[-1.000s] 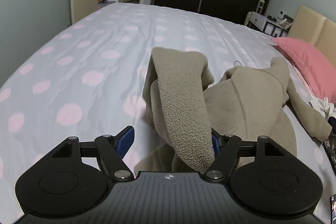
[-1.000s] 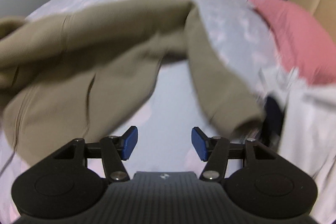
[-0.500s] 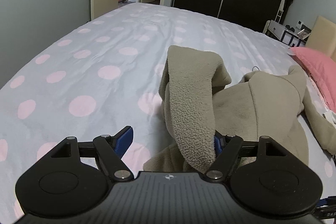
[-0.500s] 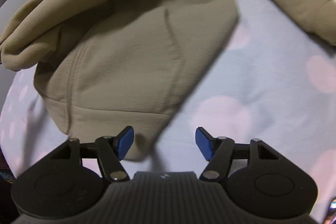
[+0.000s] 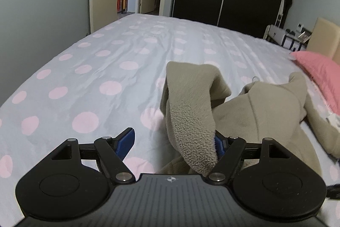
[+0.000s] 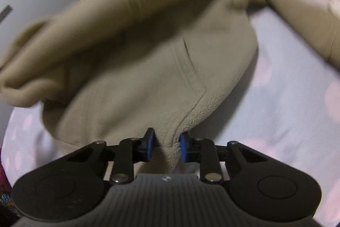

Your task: Fold clothes

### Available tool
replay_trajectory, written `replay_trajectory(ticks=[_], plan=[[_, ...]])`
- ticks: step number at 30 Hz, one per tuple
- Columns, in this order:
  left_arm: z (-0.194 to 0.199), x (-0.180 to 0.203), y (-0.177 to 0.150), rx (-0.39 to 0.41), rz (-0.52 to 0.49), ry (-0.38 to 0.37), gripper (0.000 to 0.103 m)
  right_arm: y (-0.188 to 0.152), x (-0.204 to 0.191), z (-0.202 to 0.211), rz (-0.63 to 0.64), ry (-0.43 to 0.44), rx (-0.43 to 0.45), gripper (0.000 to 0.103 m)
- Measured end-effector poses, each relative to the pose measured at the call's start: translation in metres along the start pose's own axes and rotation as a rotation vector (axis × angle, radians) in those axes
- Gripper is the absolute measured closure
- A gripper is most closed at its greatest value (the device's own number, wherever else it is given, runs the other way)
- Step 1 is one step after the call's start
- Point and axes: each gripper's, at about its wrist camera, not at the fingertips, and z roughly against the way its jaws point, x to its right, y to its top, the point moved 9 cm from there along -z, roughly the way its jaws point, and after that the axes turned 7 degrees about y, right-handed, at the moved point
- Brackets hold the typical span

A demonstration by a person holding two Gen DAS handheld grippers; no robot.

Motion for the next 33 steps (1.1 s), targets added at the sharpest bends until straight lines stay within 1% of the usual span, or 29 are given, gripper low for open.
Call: replay_trajectory(ticks=[2, 4, 7, 10, 13, 15, 16, 17, 18, 20, 21, 24, 26, 29, 31, 33], plan=[[0.007, 0.0, 0.001, 0.011, 0.004, -0.011, 0.031, 0.013, -0.009, 0.031, 0.017, 0.017, 0.038, 0.083], [0.015, 0.001, 0.003, 0.026, 0.005, -0.025, 0.031, 0.025, -0.016, 0.064, 0.025, 0.025, 0.072, 0.085], [0.029, 0.002, 0.005, 0.061, 0.003, -0.05, 0.031, 0.037, -0.029, 0.117, 0.083, -0.007, 0.124, 0.085], [0.042, 0.003, 0.007, 0.102, -0.005, -0.07, 0.031, 0.043, -0.04, 0.167, 0.136, -0.061, 0.166, 0.086], [0.051, 0.005, 0.008, 0.124, -0.015, -0.09, 0.031, 0.05, -0.046, 0.217, 0.168, -0.084, 0.216, 0.086], [0.058, 0.008, 0.006, 0.141, -0.03, -0.104, 0.031, 0.058, -0.041, 0.248, 0.179, -0.104, 0.256, 0.087], [0.06, 0.009, 0.005, 0.148, -0.036, -0.108, 0.031, 0.066, -0.039, 0.254, 0.187, -0.121, 0.28, 0.088], [0.062, 0.012, 0.003, 0.15, -0.038, -0.114, 0.031, 0.074, -0.037, 0.261, 0.196, -0.138, 0.304, 0.099], [0.065, 0.014, 0.001, 0.151, -0.04, -0.121, 0.031, 0.082, -0.035, 0.268, 0.204, -0.155, 0.328, 0.103], [0.067, 0.021, -0.006, 0.145, -0.046, -0.138, 0.031, 0.097, -0.03, 0.281, 0.222, -0.189, 0.376, 0.103], [0.069, 0.025, -0.009, 0.141, -0.05, -0.147, 0.031, 0.105, -0.028, 0.283, 0.228, -0.201, 0.388, 0.103], [0.073, 0.037, -0.023, 0.132, -0.102, -0.154, 0.031, 0.129, -0.022, 0.258, 0.235, -0.209, 0.344, 0.103], [0.075, 0.045, -0.034, 0.121, -0.155, -0.155, 0.031, 0.132, -0.017, 0.239, 0.234, -0.215, 0.304, 0.103], [0.075, 0.058, -0.057, 0.087, -0.279, -0.165, 0.031, 0.112, -0.005, 0.22, 0.251, -0.211, 0.244, 0.102], [0.072, 0.068, -0.076, 0.059, -0.382, -0.172, 0.031, 0.091, 0.007, 0.209, 0.256, -0.219, 0.208, 0.102], [0.069, 0.078, -0.097, 0.03, -0.491, -0.175, 0.031, 0.066, 0.025, 0.2, 0.257, -0.242, 0.166, 0.099]])
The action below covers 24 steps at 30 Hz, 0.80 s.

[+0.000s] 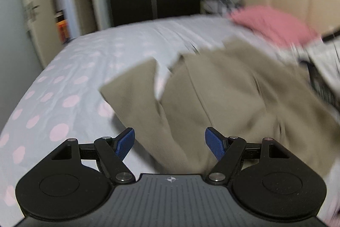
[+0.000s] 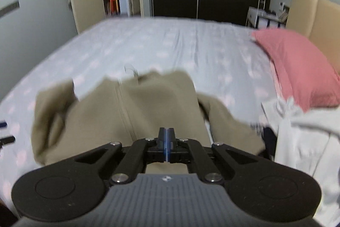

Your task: Fold clothes

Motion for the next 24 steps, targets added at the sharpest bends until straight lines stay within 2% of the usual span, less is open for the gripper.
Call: replay_trajectory(ticks=[6, 11, 14, 16, 17, 18, 19, 20, 22, 24], plan=[[-0.011, 0.062, -0.045, -0.096, -0.333, -0.059, 0.031, -0.081, 0.04, -0.013, -0.026, -0.087, -0.109, 0.096], [-0.023, 0.098, -0.081, -0.154, -0.572, -0.051, 0.034, -0.124, 0.081, -0.019, -0.189, -0.098, -0.109, 0.078], [-0.03, 0.106, -0.096, -0.17, -0.653, -0.032, 0.034, -0.143, 0.092, -0.024, -0.251, -0.085, -0.112, 0.076], [-0.038, 0.113, -0.104, -0.171, -0.73, -0.001, 0.044, -0.149, 0.094, -0.027, -0.255, -0.1, -0.131, 0.073], [-0.042, 0.117, -0.108, -0.168, -0.775, 0.023, 0.048, -0.149, 0.093, -0.026, -0.241, -0.108, -0.123, 0.065], [-0.046, 0.12, -0.112, -0.165, -0.82, 0.048, 0.056, -0.148, 0.093, -0.026, -0.23, -0.115, -0.115, 0.061], [-0.05, 0.124, -0.113, -0.151, -0.86, 0.075, 0.065, -0.149, 0.092, -0.026, -0.23, -0.115, -0.114, 0.06], [-0.052, 0.129, -0.112, -0.133, -0.886, 0.093, 0.067, -0.15, 0.092, -0.026, -0.23, -0.114, -0.113, 0.06], [-0.053, 0.138, -0.107, -0.104, -0.892, 0.092, 0.074, -0.152, 0.091, -0.026, -0.23, -0.111, -0.112, 0.06], [-0.051, 0.145, -0.099, -0.066, -0.882, 0.097, 0.076, -0.154, 0.091, -0.027, -0.226, -0.108, -0.118, 0.06]])
